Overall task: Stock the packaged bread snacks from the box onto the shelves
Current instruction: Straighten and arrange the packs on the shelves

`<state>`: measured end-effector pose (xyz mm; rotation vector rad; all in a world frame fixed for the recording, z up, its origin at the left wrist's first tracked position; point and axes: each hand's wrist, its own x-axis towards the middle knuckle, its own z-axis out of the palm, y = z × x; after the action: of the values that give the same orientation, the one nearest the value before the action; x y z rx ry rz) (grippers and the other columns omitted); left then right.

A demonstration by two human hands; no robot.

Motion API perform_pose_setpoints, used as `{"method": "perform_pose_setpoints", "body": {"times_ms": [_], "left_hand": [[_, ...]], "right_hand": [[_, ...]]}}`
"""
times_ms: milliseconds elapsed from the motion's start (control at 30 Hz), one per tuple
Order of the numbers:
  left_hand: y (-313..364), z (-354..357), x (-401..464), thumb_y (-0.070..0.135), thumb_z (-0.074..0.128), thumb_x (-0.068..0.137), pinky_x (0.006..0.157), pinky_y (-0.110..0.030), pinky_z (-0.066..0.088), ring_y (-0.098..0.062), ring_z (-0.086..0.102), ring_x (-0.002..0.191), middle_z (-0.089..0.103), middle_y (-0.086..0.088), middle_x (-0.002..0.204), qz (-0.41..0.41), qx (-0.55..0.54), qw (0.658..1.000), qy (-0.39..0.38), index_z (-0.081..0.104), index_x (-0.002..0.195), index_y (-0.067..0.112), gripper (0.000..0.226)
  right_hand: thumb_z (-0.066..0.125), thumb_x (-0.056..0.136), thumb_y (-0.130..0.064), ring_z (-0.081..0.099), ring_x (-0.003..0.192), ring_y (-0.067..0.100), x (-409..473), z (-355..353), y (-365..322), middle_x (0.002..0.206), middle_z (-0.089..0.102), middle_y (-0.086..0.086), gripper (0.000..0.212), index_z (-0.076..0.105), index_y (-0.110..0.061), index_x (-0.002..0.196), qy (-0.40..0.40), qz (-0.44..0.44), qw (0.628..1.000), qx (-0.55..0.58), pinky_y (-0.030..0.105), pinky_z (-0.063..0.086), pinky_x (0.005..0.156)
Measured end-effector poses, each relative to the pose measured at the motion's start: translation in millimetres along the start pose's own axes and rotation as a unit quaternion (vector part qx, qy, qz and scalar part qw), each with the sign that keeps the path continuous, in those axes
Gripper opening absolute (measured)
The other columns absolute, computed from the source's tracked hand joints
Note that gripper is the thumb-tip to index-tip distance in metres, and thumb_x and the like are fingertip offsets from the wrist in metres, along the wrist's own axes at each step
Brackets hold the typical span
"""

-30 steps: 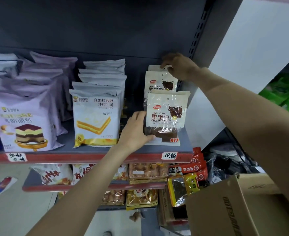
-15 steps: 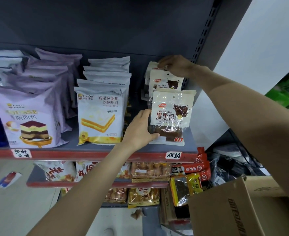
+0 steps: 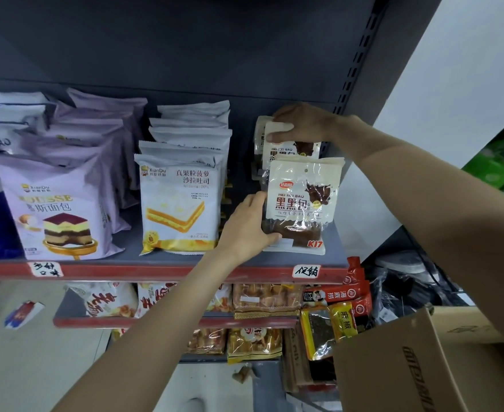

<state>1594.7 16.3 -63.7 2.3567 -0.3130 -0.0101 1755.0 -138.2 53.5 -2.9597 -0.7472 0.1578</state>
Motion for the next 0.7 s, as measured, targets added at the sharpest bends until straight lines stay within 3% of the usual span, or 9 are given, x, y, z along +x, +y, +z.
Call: {"method": "perform_pose_setpoints", "body": {"times_ms": [133,400,600,700], "left_hand": [[-1.2,-0.3,-0.8,0.026,0.078,0.075,0.097,-0.036,0.042,-0.02,0.043,0.123,0.044,0.0,0.133,0.002,0.005,1.0,-0.004,0.035,0.136,0.02,0.075],[-0.8,-1.0,-0.8,0.027,0.077,0.076,0.097,-0.039,0.042,-0.021,0.044,0.122,0.045,-0.002,0.134,0.005,0.002,1.0,-0.005,0.035,0.136,0.019,0.074],[-1.7,-0.2,-0.4,0.028,0.077,0.075,0.096,-0.035,0.042,-0.02,0.045,0.121,0.044,-0.001,0.133,0.01,-0.005,1.0,-0.009,0.035,0.136,0.02,0.075],[-2.3,-2.4,-0.3,0.035,0.078,0.073,0.092,-0.026,0.038,-0.012,0.045,0.12,0.045,0.006,0.133,0.01,-0.039,0.999,0.0,0.035,0.136,0.023,0.077]], "right_hand": [[0.057,0.084,-0.057,0.033,0.134,0.023,0.7,6.3,3.6,0.146,0.04,0.001,0.069,0.048,-0.013,0.136,0.023,-0.016,0.999,-0.042,0.035,0.028,0.109],[0.065,0.082,-0.047,0.035,0.13,0.028,-1.3,-0.5,17.8,0.147,0.04,0.004,0.068,0.047,-0.011,0.137,0.034,-0.057,0.99,-0.125,0.038,0.029,0.108],[0.069,0.081,-0.044,0.035,0.13,0.026,-1.0,9.8,12.4,0.15,0.035,-0.002,0.073,0.041,-0.014,0.141,0.04,-0.043,0.993,-0.098,0.037,0.028,0.11],[0.071,0.079,-0.043,0.03,0.133,0.025,-8.4,5.5,17.4,0.15,0.035,-0.001,0.07,0.046,-0.017,0.138,0.057,-0.038,0.995,-0.069,0.039,0.028,0.111]]}}
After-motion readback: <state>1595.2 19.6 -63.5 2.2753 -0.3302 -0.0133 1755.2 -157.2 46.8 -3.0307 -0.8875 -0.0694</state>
